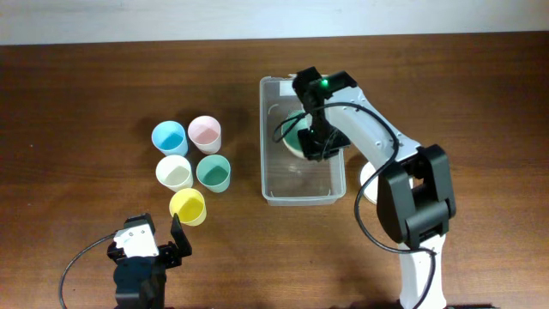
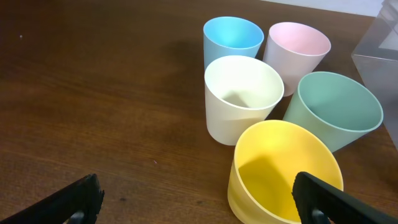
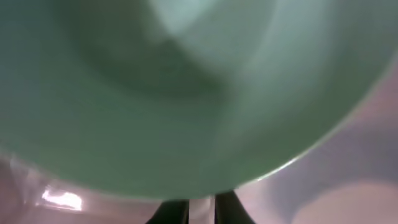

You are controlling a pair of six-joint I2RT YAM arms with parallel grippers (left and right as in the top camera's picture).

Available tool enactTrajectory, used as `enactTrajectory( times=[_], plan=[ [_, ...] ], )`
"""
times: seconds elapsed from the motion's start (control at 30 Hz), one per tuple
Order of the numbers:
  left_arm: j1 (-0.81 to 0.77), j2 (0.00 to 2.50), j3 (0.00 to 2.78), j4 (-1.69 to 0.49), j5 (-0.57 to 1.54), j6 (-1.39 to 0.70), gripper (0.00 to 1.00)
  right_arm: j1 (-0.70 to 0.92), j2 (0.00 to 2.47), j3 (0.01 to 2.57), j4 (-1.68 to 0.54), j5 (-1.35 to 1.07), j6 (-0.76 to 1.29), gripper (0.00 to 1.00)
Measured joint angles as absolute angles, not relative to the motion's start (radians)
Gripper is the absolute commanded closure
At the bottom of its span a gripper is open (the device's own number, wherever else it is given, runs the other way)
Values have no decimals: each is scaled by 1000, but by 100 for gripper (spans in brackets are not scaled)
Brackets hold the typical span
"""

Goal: Pack container

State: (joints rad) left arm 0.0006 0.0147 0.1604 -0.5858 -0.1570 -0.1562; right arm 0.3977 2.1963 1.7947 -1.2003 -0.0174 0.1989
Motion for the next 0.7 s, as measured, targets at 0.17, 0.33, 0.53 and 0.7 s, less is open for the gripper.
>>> enactTrajectory(
  times=[0.17,0.33,0.53,0.7],
  plan=[
    [1,15,160,-586,-157,-156,1,390,2196,1735,-1050,-24,207,95],
    [1,15,160,-586,-157,-156,1,390,2196,1734,-981,-28,191,95],
    [1,15,160,-586,-157,-156,1,390,2196,1810,-1071,-30,122,82],
    [1,15,160,-586,-157,-156,1,385,2169,1991,-1270,-36,100,52]
  ],
)
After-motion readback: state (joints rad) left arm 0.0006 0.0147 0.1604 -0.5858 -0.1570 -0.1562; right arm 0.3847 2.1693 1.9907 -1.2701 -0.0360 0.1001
